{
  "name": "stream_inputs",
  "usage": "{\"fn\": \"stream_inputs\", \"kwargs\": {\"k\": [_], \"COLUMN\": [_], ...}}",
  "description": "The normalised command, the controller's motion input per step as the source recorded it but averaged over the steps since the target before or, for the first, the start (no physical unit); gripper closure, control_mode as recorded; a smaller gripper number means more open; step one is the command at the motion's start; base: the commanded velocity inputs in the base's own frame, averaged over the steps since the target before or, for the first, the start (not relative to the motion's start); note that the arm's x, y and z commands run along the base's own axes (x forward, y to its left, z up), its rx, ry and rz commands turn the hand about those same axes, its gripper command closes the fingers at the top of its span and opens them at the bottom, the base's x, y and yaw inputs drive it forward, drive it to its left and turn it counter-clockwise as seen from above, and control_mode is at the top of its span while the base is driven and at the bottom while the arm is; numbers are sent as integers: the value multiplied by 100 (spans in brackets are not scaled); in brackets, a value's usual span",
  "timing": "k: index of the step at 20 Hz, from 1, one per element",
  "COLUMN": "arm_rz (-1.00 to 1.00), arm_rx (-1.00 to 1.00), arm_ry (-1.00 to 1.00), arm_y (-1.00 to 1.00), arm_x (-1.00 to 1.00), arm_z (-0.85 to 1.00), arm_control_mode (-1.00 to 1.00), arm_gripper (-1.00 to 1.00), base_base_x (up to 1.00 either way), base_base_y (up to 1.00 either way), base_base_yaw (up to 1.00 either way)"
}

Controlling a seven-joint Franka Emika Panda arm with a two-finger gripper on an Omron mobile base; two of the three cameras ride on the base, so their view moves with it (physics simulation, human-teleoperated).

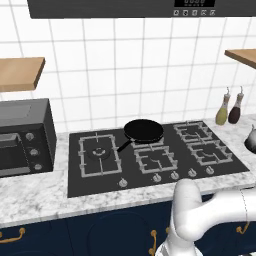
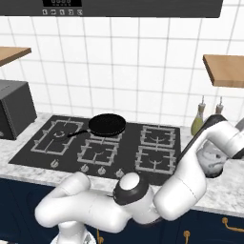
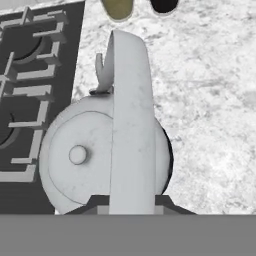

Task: Pick the kettle from the counter and place it on a stove burner. Then turn the burner on.

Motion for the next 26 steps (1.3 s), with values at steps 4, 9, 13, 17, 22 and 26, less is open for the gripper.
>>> {"fn": "stream_inputs", "kwargs": {"k": [4, 9, 13, 17, 22, 26], "arm_rz": [0, 0, 0, 0, -1, 0], "arm_rx": [-6, -9, -10, -10, -13, -10], "arm_ry": [-12, -3, 0, 0, 0, 1], "arm_y": [69, 73, 73, 74, 60, 56], "arm_x": [-18, 0, 0, -1, 34, 34], "arm_z": [13, 6, 4, 12, 8, 8], "arm_control_mode": [-100, -100, -100, -100, -100, -100], "arm_gripper": [100, 100, 100, 100, 100, 100], "base_base_x": [0, 0, 0, 0, 0, 0], "base_base_y": [0, 0, 0, 0, 0, 0], "base_base_yaw": [0, 0, 0, 0, 0, 0]}}
